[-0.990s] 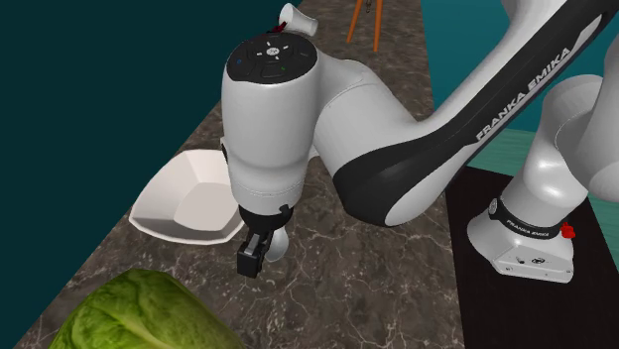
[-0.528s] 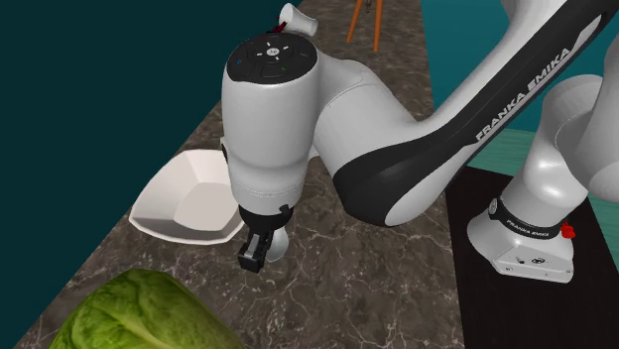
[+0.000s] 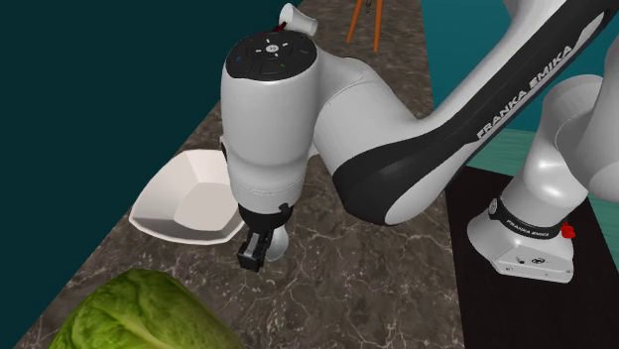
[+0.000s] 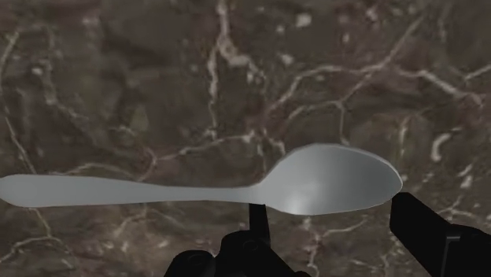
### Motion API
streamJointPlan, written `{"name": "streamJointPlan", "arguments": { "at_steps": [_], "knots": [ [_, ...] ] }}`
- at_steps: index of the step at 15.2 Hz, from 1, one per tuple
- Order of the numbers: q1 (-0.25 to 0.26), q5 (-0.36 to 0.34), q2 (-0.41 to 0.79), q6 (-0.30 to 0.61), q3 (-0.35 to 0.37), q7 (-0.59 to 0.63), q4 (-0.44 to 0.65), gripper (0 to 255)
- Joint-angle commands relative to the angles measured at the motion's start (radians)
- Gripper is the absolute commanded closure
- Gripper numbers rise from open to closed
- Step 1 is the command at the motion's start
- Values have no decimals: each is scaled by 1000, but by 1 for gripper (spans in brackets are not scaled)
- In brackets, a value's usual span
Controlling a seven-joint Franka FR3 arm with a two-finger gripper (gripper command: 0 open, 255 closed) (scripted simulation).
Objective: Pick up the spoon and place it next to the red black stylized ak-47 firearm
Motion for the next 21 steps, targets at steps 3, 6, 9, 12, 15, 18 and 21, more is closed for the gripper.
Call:
{"name": "streamJointPlan", "arguments": {
  "at_steps": [3, 6, 9, 12, 15, 18, 21],
  "knots": [
    [-2, 33, -34, -43, 4, -26, 15, 255],
    [-3, 57, -60, -80, 5, -46, 31, 255],
    [-3, 79, -84, -117, 5, -64, 49, 255],
    [-3, 97, -106, -156, 4, -80, 69, 255],
    [-3, 113, -126, -194, 2, -94, 91, 255],
    [-2, 126, -143, -233, 0, -107, 116, 255],
    [-2, 138, -159, -272, -3, -117, 142, 255]
  ]
}}
